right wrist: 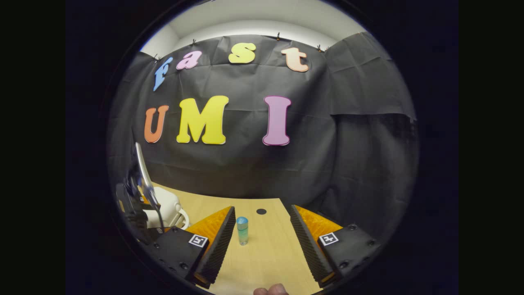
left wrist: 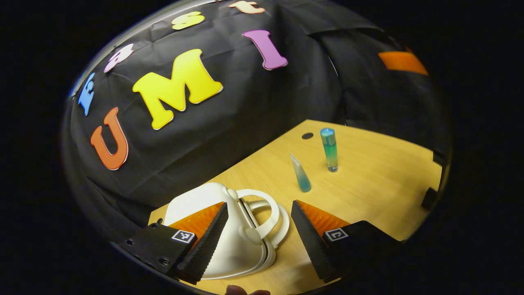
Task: First open the suitcase, pack the skin care products into it, and then close the suitcase.
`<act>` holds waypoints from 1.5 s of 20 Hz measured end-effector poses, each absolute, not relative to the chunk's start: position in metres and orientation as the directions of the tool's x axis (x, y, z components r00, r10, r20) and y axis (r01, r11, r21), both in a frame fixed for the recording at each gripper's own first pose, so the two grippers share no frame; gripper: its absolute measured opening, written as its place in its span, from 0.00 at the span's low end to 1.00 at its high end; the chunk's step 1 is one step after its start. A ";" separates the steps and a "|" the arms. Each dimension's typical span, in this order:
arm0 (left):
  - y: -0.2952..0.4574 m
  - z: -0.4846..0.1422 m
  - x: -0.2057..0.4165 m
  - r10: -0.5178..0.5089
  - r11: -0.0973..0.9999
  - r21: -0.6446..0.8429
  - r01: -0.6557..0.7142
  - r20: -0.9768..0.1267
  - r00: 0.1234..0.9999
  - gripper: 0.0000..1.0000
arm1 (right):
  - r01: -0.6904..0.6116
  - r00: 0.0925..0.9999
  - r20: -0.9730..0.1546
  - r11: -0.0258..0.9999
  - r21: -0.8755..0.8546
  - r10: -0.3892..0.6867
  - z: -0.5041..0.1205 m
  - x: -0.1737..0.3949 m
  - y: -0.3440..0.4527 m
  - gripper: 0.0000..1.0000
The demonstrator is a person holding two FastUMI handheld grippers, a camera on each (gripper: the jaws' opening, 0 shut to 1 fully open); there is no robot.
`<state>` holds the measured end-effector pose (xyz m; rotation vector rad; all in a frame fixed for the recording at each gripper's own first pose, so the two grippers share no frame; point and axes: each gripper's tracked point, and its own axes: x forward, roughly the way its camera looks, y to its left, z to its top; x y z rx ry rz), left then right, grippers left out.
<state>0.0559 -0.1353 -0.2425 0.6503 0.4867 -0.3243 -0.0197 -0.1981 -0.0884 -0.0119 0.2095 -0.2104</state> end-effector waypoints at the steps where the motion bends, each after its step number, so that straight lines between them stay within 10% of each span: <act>1: -0.133 -0.252 0.062 -0.115 0.722 0.529 0.446 -0.544 0.831 0.98 | 0.214 0.954 -0.209 0.976 -0.035 -0.217 -0.091 -0.019 -0.203 0.80; 10: -0.117 -0.318 0.096 0.036 0.521 0.654 0.548 -0.658 0.752 0.91 | 0.276 0.934 -0.227 0.961 -0.026 -0.275 -0.099 -0.020 -0.234 0.80; 17: -0.109 -0.335 0.103 0.119 0.468 0.677 0.569 -0.686 0.718 0.51 | 0.285 0.930 -0.234 0.958 -0.023 -0.282 -0.102 -0.028 -0.233 0.80; 30: -0.099 -0.212 0.114 -0.003 0.698 0.623 0.352 -0.488 0.873 0.05 | 0.174 0.973 -0.147 0.984 -0.044 -0.179 -0.059 -0.011 -0.176 0.80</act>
